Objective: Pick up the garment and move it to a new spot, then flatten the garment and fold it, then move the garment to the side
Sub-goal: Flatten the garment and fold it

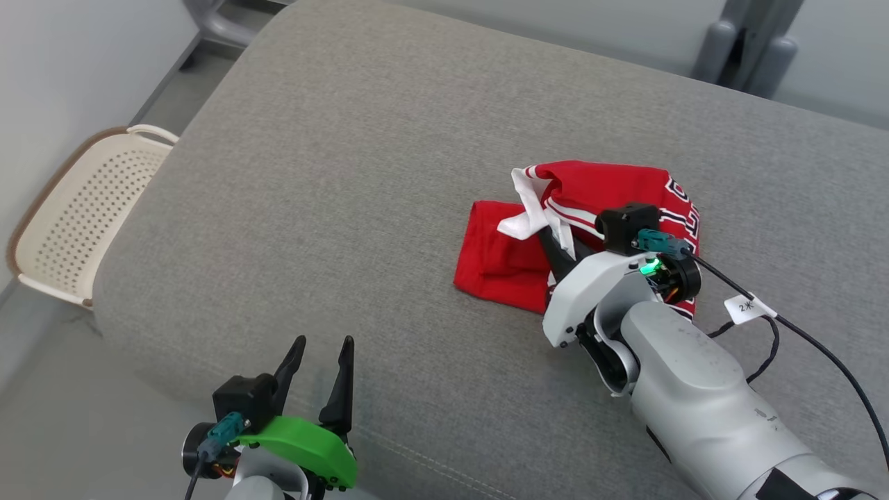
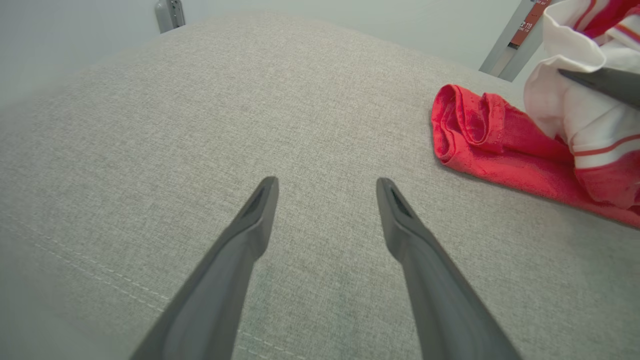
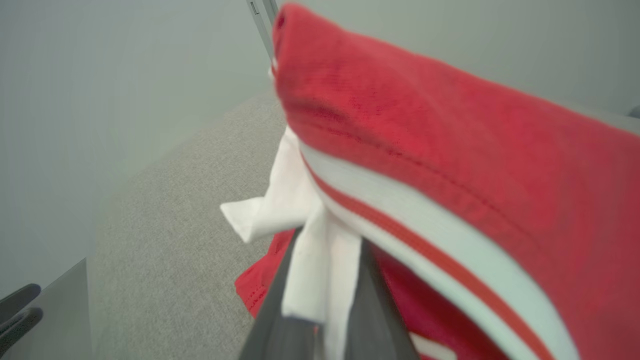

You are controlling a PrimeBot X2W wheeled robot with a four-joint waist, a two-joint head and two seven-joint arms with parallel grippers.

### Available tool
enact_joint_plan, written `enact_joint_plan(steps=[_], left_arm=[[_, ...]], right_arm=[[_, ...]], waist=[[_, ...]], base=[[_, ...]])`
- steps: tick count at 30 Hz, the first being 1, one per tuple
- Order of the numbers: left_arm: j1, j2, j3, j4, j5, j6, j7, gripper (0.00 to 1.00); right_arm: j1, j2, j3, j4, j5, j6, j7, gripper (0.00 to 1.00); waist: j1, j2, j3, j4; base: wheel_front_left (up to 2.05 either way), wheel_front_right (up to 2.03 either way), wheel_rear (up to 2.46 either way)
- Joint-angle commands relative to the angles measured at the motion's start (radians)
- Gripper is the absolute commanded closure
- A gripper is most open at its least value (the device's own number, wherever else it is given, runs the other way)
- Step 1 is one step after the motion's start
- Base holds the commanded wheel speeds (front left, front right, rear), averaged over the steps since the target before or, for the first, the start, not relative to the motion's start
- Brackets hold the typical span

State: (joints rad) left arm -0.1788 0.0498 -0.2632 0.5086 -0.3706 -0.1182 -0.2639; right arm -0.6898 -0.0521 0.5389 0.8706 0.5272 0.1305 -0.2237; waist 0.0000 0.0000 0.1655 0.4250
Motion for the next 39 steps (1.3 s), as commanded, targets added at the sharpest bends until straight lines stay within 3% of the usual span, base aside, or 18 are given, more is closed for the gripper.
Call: enact_joint_plan(steps=[1,2,3,8,19,23,29,39], left_arm=[[-0.003,0.002,-0.005,0.001,-0.007,0.006,0.000,0.00],[-0.007,0.002,-0.009,0.002,-0.009,0.008,0.000,0.00],[-0.011,0.002,-0.014,0.002,-0.011,0.011,0.000,0.00],[-0.023,0.002,-0.009,-0.012,-0.007,0.023,0.000,0.00],[-0.039,0.003,0.069,-0.052,0.051,0.042,0.000,0.00],[-0.039,0.003,0.096,-0.064,0.094,0.048,0.000,0.00],[0.003,0.003,0.149,-0.078,0.135,0.049,0.000,0.00],[0.100,0.003,0.223,-0.095,0.194,0.039,0.000,0.00]], right_arm=[[-0.016,0.001,0.017,0.005,0.022,0.000,-0.010,0.87],[-0.022,0.000,0.027,0.000,0.038,0.000,-0.014,0.35],[-0.025,0.000,0.041,-0.010,0.065,0.000,-0.022,0.00],[-0.034,-0.004,0.046,-0.034,0.086,0.000,-0.040,0.00],[0.165,-0.001,-0.431,-0.257,-0.271,0.000,-0.041,0.00],[0.260,0.000,-0.541,-0.339,-0.343,0.000,-0.041,0.00],[0.374,0.000,-0.597,-0.391,-0.348,0.000,-0.041,0.00],[0.492,-0.001,-0.553,-0.397,-0.332,0.000,-0.041,0.00]], waist=[[0.0000,0.0000,-0.002,0.063],[0.0000,0.0000,-0.002,0.064],[0.0000,0.0000,-0.004,0.064],[0.0000,0.0000,-0.013,0.016],[0.0000,0.0000,-0.029,-0.170],[0.0000,0.0000,-0.036,-0.220],[0.0000,0.0000,-0.058,-0.284],[0.0000,0.0000,-0.129,-0.359]], base=[[0.00,0.00,0.00],[0.00,0.00,0.00],[0.00,0.00,0.00],[0.00,0.00,0.00],[0.00,0.00,0.00],[0.00,0.00,0.00],[0.00,0.00,0.00],[0.00,0.00,0.00]])
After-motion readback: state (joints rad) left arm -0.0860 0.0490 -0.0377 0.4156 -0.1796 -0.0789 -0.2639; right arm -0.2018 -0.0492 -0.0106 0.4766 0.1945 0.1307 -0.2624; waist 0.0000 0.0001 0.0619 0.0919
